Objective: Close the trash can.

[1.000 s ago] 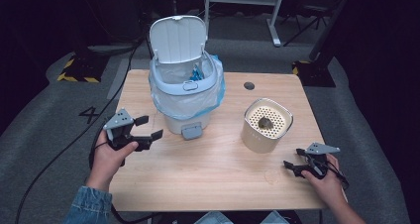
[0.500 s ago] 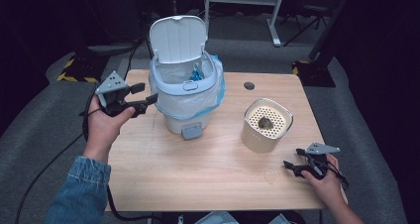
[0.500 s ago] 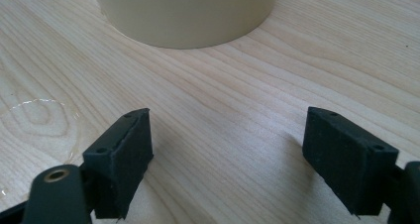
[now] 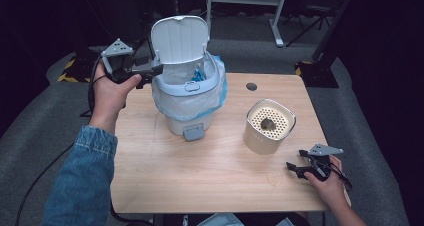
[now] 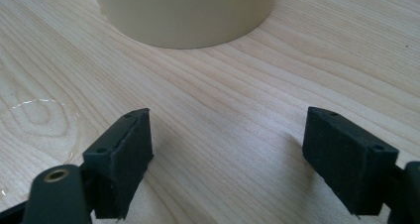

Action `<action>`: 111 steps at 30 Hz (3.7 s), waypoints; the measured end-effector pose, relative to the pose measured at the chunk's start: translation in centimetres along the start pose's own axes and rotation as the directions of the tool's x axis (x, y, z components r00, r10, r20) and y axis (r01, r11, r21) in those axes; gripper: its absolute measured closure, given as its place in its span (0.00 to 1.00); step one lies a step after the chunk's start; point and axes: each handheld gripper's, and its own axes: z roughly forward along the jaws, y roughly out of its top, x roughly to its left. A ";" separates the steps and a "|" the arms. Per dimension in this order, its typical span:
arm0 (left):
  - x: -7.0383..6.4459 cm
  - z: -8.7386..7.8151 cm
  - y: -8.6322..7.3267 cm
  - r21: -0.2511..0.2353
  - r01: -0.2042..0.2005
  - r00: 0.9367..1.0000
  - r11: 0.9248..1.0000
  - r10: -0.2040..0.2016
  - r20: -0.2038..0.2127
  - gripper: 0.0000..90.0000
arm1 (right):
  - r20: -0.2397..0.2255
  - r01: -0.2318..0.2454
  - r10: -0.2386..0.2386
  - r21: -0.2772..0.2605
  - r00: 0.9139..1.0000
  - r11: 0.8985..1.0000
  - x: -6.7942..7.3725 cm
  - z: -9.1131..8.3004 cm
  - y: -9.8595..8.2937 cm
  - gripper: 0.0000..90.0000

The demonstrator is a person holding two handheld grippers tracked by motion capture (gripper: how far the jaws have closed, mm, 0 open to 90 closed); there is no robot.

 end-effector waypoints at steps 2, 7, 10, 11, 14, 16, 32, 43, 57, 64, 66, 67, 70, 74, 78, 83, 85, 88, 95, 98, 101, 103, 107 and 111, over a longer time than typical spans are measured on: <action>0.3 0.6 0.4 0.000 -0.001 1.000 1.000 0.001 -0.011 0.39 | 0.000 0.000 0.000 0.000 1.000 1.000 0.0 0.0 0.0 0.22; 1.1 1.9 1.1 -0.023 0.006 0.999 1.000 -0.007 -0.049 0.37 | 0.000 0.000 0.000 0.000 1.000 1.000 0.0 0.0 0.0 0.22; 1.7 2.5 1.5 -0.035 0.007 0.998 0.999 -0.009 -0.059 0.36 | -0.001 0.000 0.000 0.001 1.000 1.000 0.0 0.0 0.0 0.22; 1.8 2.7 1.6 -0.039 0.006 0.998 0.999 -0.008 -0.064 0.36 | -0.001 -0.001 0.001 0.001 1.000 1.000 0.0 0.0 0.0 0.22; 2.2 3.2 1.9 -0.046 0.008 0.997 0.999 -0.012 -0.081 0.36 | -0.001 -0.001 0.001 0.001 1.000 1.000 0.0 0.0 0.0 0.22; 2.5 3.6 2.1 -0.041 0.018 0.996 0.999 -0.022 -0.092 0.36 | -0.004 -0.002 0.002 0.000 1.000 1.000 0.0 0.0 0.0 0.22; 3.3 5.3 3.5 -0.030 0.031 0.996 0.999 -0.034 -0.081 0.45 | -0.010 -0.003 0.003 -0.002 1.000 1.000 -0.1 0.0 0.0 0.22; 1.4 3.4 3.7 0.032 -0.002 1.000 0.999 0.003 -0.023 0.53 | -0.017 0.005 -0.005 0.000 1.000 1.000 -0.2 0.0 0.0 0.22; -2.1 2.2 2.9 0.049 -0.093 0.990 0.994 0.087 0.109 0.45 | -0.019 0.009 -0.009 -0.001 1.000 1.000 -0.2 0.0 0.0 0.22; -4.4 3.3 2.7 0.108 -0.102 0.977 0.989 0.080 0.195 0.46 | -0.019 0.008 -0.008 0.000 1.000 1.000 -0.2 0.0 0.0 0.22; -4.8 4.0 2.3 0.138 -0.095 0.983 0.986 0.071 0.169 0.45 | -0.019 0.008 -0.008 0.000 1.000 1.000 -0.2 0.0 0.0 0.22; -4.8 4.2 2.2 0.148 -0.097 0.984 0.984 0.072 0.163 0.45 | -0.019 0.008 -0.008 0.000 1.000 1.000 -0.2 0.0 0.0 0.22; -4.7 5.0 2.0 0.158 -0.085 0.984 0.984 0.058 0.168 0.46 | -0.019 0.008 -0.008 0.000 1.000 1.000 -0.2 0.0 0.0 0.22; -4.6 5.8 1.9 0.164 -0.036 0.987 0.986 0.010 0.157 0.46 | -0.019 0.008 -0.008 0.000 1.000 1.000 -0.2 0.0 0.0 0.22; -4.9 6.4 1.8 0.191 -0.052 0.992 0.980 0.029 0.120 0.46 | -0.019 0.008 -0.008 0.000 1.000 1.000 -0.2 0.0 0.0 0.22; -5.1 6.9 1.7 0.212 -0.071 0.996 0.975 0.057 0.072 0.46 | -0.019 0.008 -0.008 0.000 1.000 1.000 -0.2 0.0 0.0 0.22; -5.2 6.9 1.7 0.213 -0.069 0.996 0.974 0.056 0.070 0.45 | -0.019 0.008 -0.008 0.000 1.000 1.000 -0.2 0.0 0.0 0.22; -5.2 7.0 1.6 0.201 -0.080 0.995 0.976 0.067 0.072 0.46 | -0.019 0.008 -0.008 0.000 1.000 1.000 -0.2 0.0 0.0 0.22; -5.5 7.0 1.4 0.196 -0.104 0.994 0.975 0.095 0.057 0.48 | -0.019 0.008 -0.008 0.000 1.000 1.000 -0.2 0.0 0.0 0.22; -5.8 7.2 1.2 0.203 -0.124 0.992 0.971 0.115 0.055 0.50 | -0.019 0.009 -0.009 -0.001 1.000 1.000 -0.2 0.0 0.0 0.22; -5.8 7.2 1.0 0.188 -0.116 0.992 0.975 0.106 0.064 0.49 | -0.018 0.009 -0.009 0.000 1.000 1.000 -0.2 0.0 0.0 0.22; -5.8 7.1 1.0 0.188 -0.109 0.994 0.976 0.101 0.050 0.48 | -0.020 0.009 -0.009 0.000 1.000 1.000 -0.2 0.0 0.0 0.22; -6.0 6.6 1.1 0.136 -0.062 0.993 0.989 0.048 0.107 0.39 | -0.024 0.013 -0.013 0.000 1.000 1.000 -0.3 0.1 0.0 0.22; -6.7 5.3 1.5 0.092 -0.092 0.987 0.991 0.079 0.136 0.37 | -0.024 0.012 -0.012 0.000 1.000 1.000 -0.3 0.0 0.0 0.22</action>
